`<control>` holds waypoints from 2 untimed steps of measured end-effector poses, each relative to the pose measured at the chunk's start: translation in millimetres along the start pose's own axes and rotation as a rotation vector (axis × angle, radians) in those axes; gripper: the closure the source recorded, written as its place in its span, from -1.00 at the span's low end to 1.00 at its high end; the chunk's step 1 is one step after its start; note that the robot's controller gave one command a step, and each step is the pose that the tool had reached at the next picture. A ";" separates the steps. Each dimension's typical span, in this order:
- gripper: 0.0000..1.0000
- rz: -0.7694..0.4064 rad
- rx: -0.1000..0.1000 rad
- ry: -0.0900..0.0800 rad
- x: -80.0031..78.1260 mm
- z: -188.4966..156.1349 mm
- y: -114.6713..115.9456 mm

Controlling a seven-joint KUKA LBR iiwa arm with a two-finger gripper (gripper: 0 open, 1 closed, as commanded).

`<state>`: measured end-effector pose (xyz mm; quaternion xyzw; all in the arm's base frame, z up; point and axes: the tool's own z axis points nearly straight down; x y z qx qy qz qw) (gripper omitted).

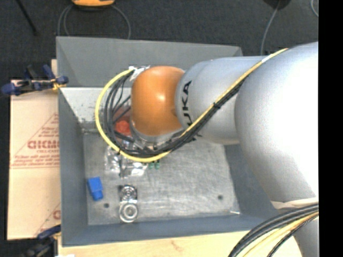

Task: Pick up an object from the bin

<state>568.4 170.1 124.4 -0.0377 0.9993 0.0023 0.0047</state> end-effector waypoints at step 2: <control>1.00 0.047 0.000 -0.001 -8.5 -40.9 6.4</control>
Offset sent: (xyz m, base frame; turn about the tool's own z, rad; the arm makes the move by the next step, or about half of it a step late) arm 0.0049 0.0009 0.0013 0.0251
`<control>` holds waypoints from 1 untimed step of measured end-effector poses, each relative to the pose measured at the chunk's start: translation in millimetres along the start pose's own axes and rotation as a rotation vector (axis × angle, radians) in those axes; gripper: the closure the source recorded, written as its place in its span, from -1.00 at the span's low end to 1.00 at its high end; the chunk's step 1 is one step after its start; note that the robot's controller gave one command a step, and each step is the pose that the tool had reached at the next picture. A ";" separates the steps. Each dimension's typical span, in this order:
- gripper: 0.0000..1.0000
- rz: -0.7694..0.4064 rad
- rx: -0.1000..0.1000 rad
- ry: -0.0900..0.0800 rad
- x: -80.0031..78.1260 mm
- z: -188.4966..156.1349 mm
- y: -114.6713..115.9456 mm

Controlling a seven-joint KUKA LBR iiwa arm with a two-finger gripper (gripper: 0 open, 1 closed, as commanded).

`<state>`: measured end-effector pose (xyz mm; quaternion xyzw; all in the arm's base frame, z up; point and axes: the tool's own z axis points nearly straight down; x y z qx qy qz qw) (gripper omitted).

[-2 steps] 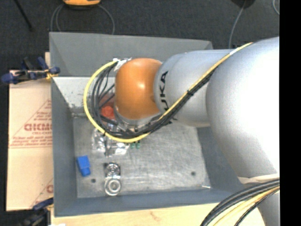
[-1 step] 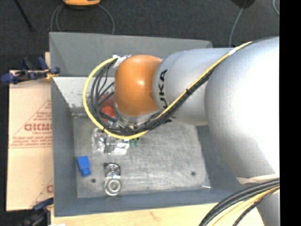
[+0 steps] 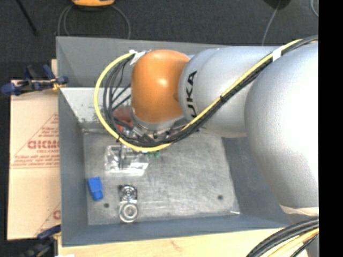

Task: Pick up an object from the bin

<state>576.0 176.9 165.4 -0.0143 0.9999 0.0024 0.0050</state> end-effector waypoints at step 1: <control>1.00 -0.005 0.000 0.000 4.1 -45.7 2.7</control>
Offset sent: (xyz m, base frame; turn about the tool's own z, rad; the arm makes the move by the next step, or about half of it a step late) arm -0.0067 0.0018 0.0417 0.0010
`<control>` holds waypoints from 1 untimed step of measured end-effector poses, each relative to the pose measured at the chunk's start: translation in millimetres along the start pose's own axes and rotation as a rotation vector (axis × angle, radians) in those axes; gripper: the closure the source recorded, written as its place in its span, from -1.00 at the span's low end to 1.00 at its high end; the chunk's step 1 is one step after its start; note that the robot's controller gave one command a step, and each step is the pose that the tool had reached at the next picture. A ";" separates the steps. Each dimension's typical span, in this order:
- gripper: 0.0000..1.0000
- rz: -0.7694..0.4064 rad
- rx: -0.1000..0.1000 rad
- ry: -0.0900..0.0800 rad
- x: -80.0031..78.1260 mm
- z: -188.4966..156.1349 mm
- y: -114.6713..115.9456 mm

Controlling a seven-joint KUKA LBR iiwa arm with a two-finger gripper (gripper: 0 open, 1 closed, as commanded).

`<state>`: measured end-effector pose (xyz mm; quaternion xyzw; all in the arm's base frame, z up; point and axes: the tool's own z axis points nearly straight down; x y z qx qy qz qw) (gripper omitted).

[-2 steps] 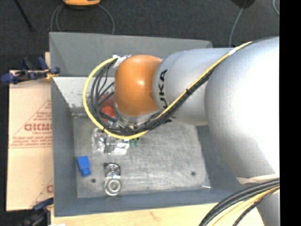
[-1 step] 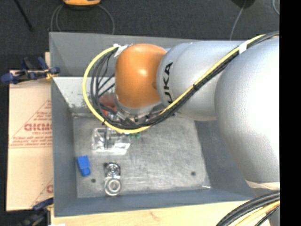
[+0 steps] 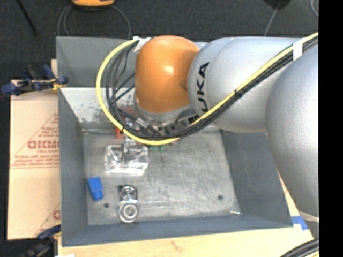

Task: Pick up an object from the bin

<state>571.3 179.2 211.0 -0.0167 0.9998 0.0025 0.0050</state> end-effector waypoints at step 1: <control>1.00 0.024 0.003 0.013 1.8 65.1 15.3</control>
Offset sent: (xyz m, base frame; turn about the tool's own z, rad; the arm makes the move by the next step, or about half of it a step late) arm -0.0013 0.0150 -0.0617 0.0283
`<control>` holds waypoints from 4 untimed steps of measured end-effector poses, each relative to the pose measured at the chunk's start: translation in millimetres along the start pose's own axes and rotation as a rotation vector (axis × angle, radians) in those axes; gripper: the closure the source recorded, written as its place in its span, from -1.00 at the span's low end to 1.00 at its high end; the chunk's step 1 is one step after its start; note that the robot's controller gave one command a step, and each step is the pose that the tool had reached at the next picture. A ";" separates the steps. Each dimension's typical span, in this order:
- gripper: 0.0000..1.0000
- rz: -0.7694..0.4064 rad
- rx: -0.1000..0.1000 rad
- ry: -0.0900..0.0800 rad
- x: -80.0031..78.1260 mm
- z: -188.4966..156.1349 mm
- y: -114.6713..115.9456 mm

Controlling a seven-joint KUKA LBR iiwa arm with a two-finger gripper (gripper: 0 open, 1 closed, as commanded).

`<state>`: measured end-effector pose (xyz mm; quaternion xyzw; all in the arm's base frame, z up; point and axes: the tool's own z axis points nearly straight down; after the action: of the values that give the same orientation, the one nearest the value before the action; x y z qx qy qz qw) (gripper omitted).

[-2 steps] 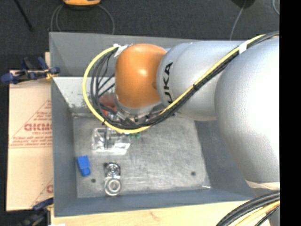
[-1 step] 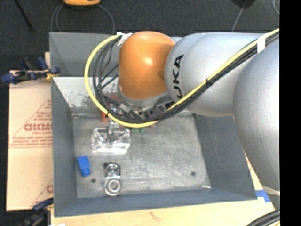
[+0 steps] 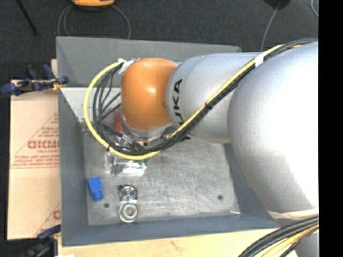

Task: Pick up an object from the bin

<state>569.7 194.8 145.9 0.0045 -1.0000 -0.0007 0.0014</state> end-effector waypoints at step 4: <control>1.00 0.205 0.001 0.000 -17.3 9.7 28.0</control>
Offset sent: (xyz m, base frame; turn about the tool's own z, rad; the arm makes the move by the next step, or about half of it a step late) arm 0.0017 0.0022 -0.0013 0.0741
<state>586.7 222.9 136.2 -0.0979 -0.9952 -0.0003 0.0015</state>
